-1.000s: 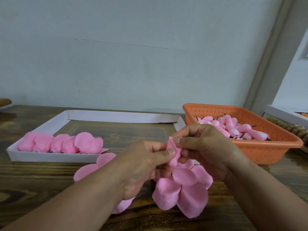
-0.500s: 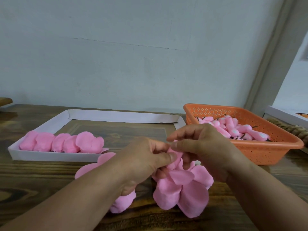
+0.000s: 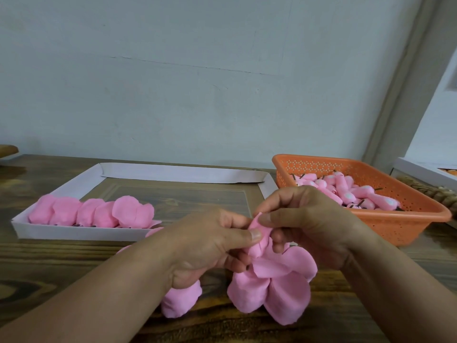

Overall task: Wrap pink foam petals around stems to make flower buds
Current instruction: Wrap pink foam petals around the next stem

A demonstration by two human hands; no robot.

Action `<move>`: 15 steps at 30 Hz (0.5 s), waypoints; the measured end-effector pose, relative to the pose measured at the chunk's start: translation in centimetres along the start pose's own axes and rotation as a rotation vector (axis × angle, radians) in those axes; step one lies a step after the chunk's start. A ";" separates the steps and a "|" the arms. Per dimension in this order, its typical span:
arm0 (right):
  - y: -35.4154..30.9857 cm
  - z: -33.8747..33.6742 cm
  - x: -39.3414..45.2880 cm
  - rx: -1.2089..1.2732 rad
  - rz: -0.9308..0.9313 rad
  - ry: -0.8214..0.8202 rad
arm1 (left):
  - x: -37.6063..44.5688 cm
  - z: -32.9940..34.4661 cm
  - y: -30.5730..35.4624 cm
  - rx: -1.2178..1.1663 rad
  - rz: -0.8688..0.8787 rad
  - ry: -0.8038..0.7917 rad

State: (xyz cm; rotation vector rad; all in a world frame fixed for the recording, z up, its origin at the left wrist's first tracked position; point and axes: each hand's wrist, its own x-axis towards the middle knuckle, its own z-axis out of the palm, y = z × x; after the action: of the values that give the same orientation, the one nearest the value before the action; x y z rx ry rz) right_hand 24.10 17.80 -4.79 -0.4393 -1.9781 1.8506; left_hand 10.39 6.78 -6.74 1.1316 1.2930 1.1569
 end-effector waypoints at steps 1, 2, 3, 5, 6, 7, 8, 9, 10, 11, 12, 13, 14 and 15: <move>-0.2 -0.3 -0.1 0.018 0.001 -0.036 | 0.0 -0.1 0.1 -0.026 -0.006 -0.011; -0.3 -0.8 -0.2 0.028 0.003 -0.078 | -0.1 -0.2 0.2 -0.055 -0.014 -0.020; -0.5 -1.2 -0.3 0.021 0.001 -0.119 | -0.1 -0.3 0.3 -0.082 -0.021 -0.034; -0.6 -1.9 -0.5 -0.021 -0.013 -0.170 | -0.3 -0.6 0.6 -0.121 -0.033 -0.088; -0.6 -2.1 -0.5 -0.034 -0.020 -0.178 | -0.4 -0.7 0.7 -0.133 -0.038 -0.124; -0.5 -2.1 -0.5 -0.035 -0.026 -0.186 | -0.5 -0.8 0.8 -0.142 -0.044 -0.158; -0.4 -2.0 -0.5 -0.030 -0.031 -0.199 | -0.6 -0.9 0.8 -0.148 -0.053 -0.182; -0.4 -1.8 -0.5 -0.025 -0.033 -0.213 | -0.6 -1.0 0.8 -0.153 -0.067 -0.196; -0.4 -1.6 -0.5 -0.025 -0.033 -0.229 | -0.7 -1.0 0.8 -0.158 -0.082 -0.206; -0.4 -1.4 -0.5 -0.028 -0.035 -0.246 | -0.7 -1.0 0.8 -0.167 -0.095 -0.220; -0.4 -1.4 -0.5 -0.030 -0.039 -0.258 | -0.7 -1.0 0.8 -0.178 -0.105 -0.231; -0.4 -1.3 -0.6 -0.027 -0.047 -0.264 | -0.6 -1.0 0.8 -0.189 -0.112 -0.238; -0.4 -1.2 -0.7 -0.022 -0.056 -0.263 | -0.6 -0.9 0.7 -0.198 -0.118 -0.238; -0.4 -1.1 -0.7 -0.025 -0.064 -0.257 | -0.6 -0.8 0.7 -0.203 -0.121 -0.236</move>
State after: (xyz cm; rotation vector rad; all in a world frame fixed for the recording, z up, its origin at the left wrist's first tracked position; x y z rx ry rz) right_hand 25.23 18.41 -4.41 -0.1477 -2.1544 1.9238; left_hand 9.63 6.21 -6.02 0.9930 1.0242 1.0078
